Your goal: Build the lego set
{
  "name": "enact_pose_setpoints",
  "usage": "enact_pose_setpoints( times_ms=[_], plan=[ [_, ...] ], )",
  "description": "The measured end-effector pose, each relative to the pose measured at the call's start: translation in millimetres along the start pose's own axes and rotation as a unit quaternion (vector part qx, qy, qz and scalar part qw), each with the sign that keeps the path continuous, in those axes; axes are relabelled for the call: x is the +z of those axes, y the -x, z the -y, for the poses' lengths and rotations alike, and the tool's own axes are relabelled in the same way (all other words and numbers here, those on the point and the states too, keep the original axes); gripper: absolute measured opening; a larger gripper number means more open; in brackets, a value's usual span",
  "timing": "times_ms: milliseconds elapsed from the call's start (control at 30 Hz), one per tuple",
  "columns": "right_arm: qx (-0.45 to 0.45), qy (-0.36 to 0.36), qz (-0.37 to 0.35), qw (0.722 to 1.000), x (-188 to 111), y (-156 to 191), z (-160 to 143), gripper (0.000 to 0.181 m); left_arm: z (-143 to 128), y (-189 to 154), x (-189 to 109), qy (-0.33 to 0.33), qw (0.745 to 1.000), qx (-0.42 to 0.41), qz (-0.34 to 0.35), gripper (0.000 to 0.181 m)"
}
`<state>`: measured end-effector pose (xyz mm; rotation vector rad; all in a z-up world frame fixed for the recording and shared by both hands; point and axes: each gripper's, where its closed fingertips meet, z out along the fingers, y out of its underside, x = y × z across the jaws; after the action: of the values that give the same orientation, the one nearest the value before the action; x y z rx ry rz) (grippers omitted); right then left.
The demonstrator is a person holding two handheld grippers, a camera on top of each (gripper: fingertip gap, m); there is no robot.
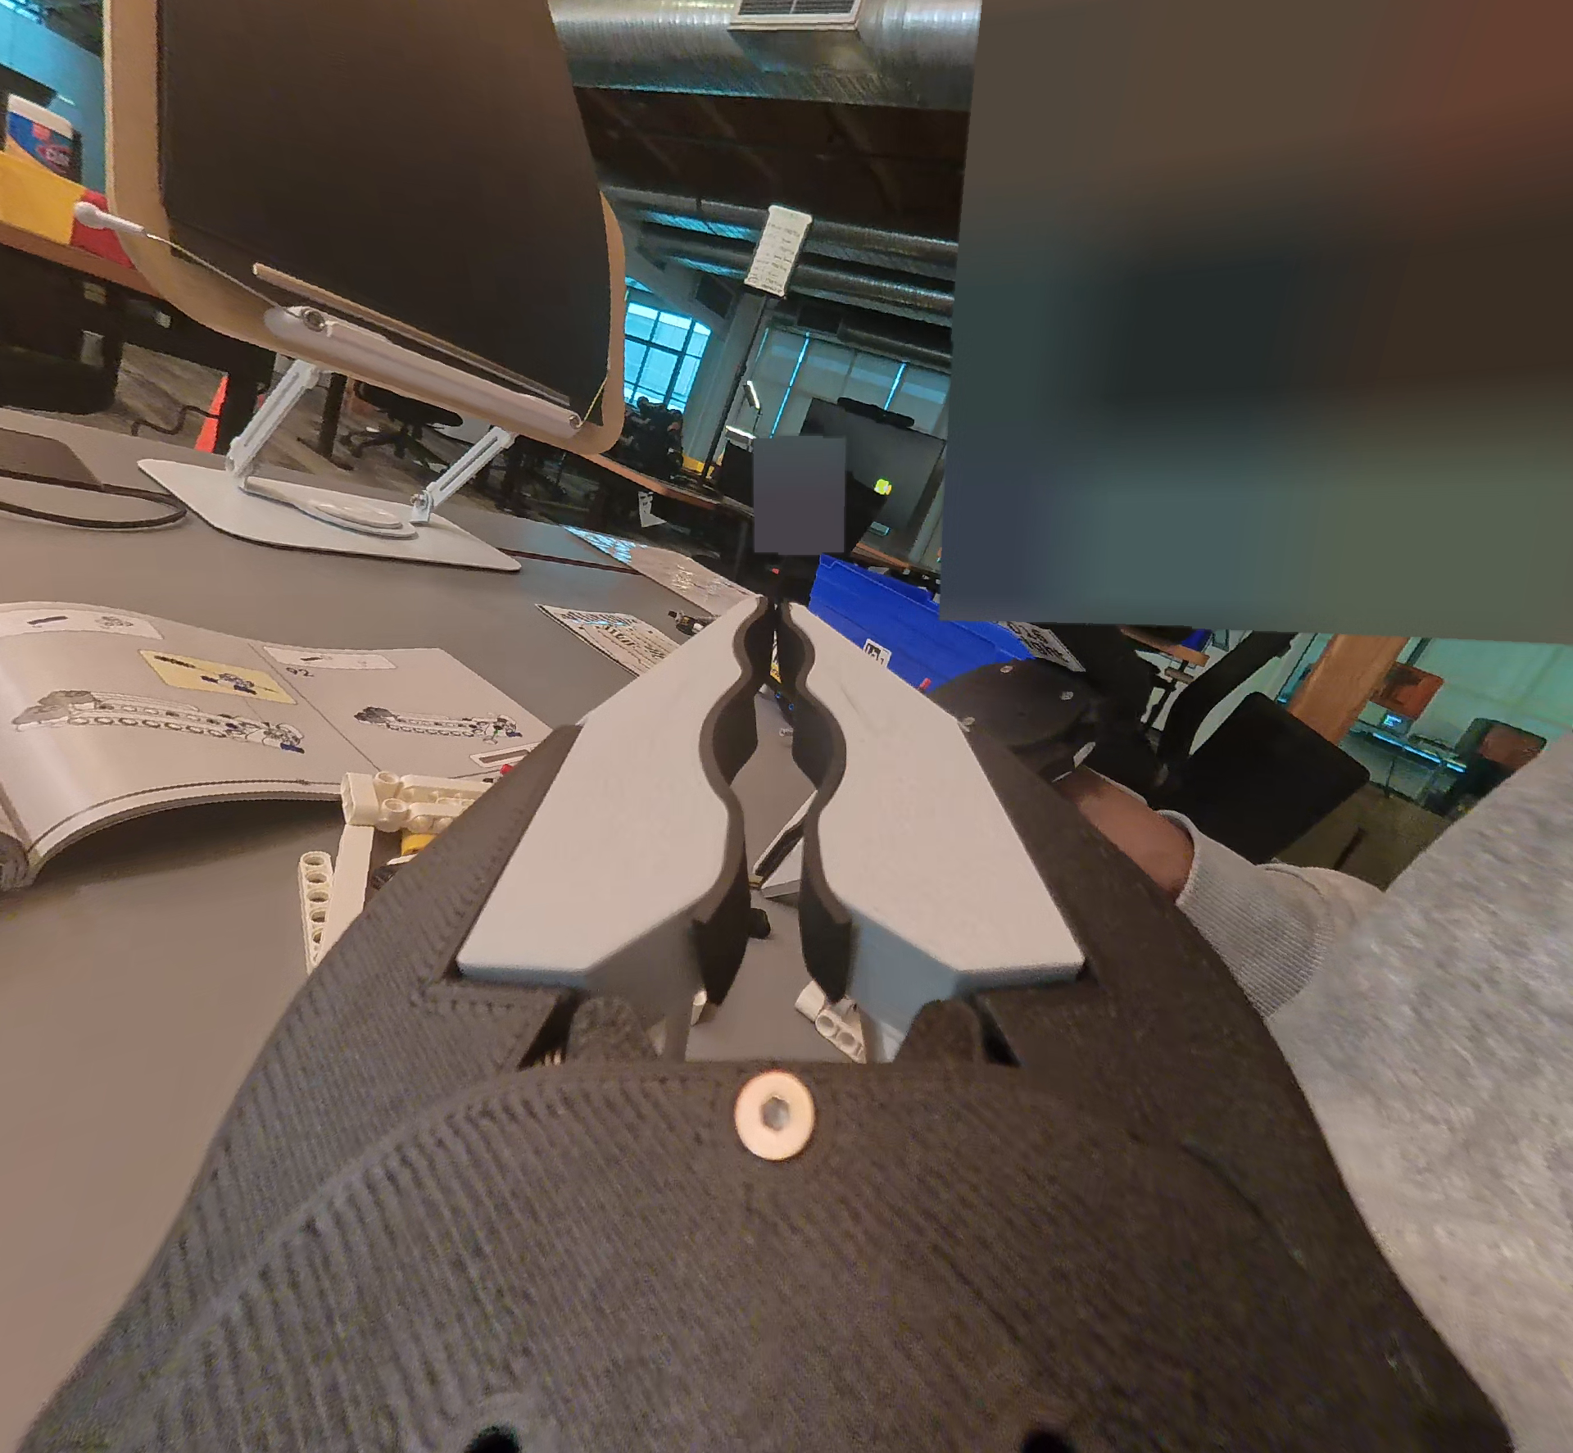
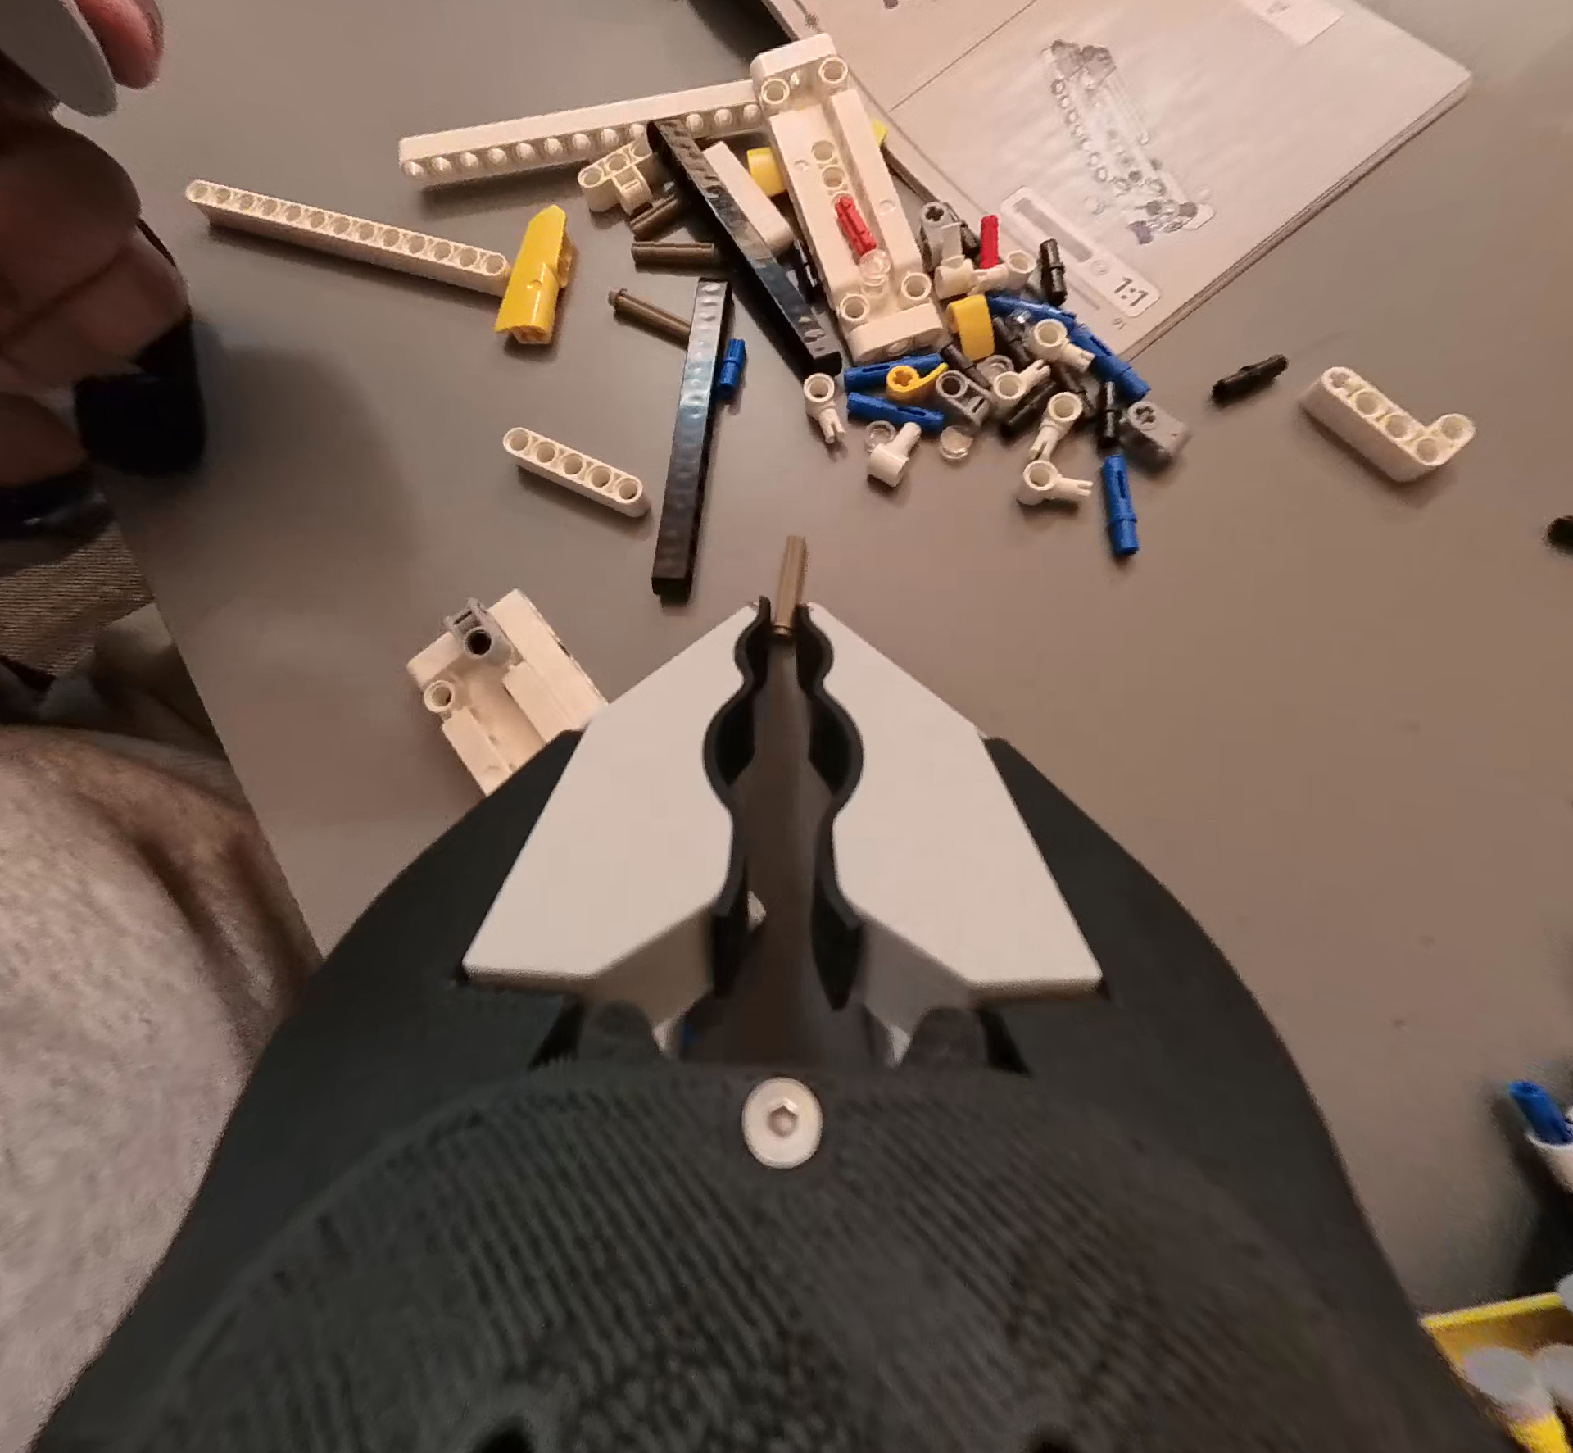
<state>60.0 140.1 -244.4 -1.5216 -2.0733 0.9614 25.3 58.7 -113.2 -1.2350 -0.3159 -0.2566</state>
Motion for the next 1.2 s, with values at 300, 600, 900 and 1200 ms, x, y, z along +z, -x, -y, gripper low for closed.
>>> enact_pose_setpoints(
  times_ms=[300,600,900,1200],
  plan=[
    [0.003,-0.087,-0.031,0.996,-34,-6,16,0.003,-1,-3,0,0.003,1.0,0.01,-0.001,0.0],
    [0.027,-0.158,-0.041,0.986,-73,-8,19,0.004,-3,-3,2,0.009,1.0,0.026,0.011,0.0],
    [-0.008,-0.202,-0.04,0.979,-102,4,20,0.003,-30,0,14,0.114,0.994,0.001,-0.003,0.015],
    [-0.034,-0.123,-0.024,0.992,-99,13,-25,0.004,-108,-27,22,0.365,0.928,-0.013,-0.068,0.054]
  ],
)
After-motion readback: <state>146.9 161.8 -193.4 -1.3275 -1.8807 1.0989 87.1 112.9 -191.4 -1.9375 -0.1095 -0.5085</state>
